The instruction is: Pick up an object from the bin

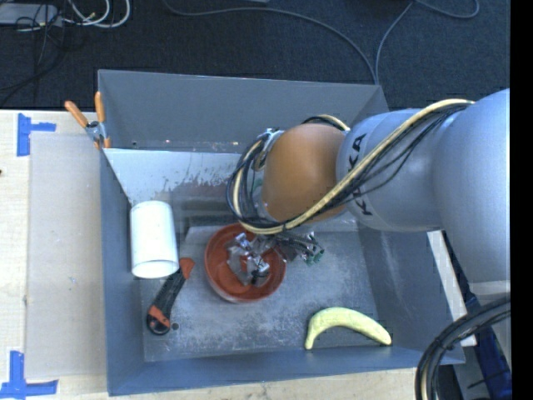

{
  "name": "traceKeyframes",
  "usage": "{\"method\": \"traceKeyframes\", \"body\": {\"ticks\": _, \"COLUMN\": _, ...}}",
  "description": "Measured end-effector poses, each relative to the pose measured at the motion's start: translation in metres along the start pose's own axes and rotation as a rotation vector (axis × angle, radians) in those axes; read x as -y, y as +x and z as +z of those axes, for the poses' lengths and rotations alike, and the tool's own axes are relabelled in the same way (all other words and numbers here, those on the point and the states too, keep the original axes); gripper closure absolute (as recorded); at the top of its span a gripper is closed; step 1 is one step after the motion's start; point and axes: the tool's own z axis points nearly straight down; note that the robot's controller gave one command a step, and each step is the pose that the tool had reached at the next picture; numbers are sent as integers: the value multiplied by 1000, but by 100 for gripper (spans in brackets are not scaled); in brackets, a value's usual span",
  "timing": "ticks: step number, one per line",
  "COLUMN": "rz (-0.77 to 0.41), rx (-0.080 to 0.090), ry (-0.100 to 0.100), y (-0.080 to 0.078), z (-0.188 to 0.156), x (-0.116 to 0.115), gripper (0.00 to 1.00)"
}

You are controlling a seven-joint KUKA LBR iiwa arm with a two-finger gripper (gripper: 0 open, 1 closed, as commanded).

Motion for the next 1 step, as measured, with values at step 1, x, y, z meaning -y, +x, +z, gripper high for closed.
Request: {"method": "traceKeyframes", "body": {"ticks": 1, "rz": 1, "rx": -1, "ry": 0, "y": 0, "z": 1, "x": 0, "gripper": 100}}
